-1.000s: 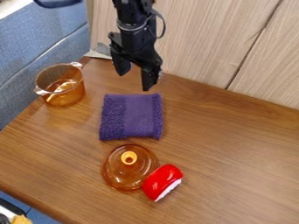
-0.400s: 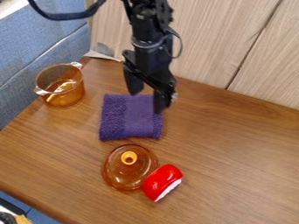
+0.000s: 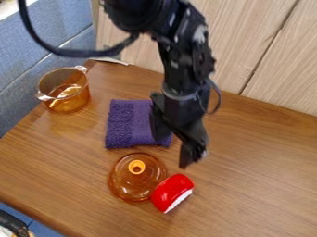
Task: Takes the red object and places it on top of the table
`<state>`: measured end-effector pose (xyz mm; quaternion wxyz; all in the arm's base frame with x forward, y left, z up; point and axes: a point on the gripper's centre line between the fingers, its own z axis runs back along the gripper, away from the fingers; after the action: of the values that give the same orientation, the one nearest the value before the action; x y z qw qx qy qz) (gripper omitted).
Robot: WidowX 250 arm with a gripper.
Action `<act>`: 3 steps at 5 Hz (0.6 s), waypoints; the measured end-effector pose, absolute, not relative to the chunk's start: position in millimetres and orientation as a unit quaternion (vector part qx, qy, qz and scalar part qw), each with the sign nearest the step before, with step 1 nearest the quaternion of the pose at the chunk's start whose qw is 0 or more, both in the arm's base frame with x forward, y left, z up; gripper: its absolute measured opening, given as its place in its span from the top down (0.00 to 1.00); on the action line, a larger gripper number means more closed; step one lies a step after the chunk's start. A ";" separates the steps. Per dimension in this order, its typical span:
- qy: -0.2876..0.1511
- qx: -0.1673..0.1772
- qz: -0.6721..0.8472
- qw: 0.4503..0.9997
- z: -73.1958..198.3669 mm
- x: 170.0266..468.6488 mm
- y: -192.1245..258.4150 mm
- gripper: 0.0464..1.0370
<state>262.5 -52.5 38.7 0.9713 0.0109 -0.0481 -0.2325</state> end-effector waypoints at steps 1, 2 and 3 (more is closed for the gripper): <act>-0.033 0.016 -0.265 0.964 23.2 237.7 -71.0 0.04; -0.031 0.027 -0.279 0.959 17.6 228.8 -78.4 0.04; -0.010 0.031 -0.281 0.959 3.7 224.8 -79.6 0.04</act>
<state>224.8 -79.6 3.7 0.9592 0.0306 -0.0104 -0.2807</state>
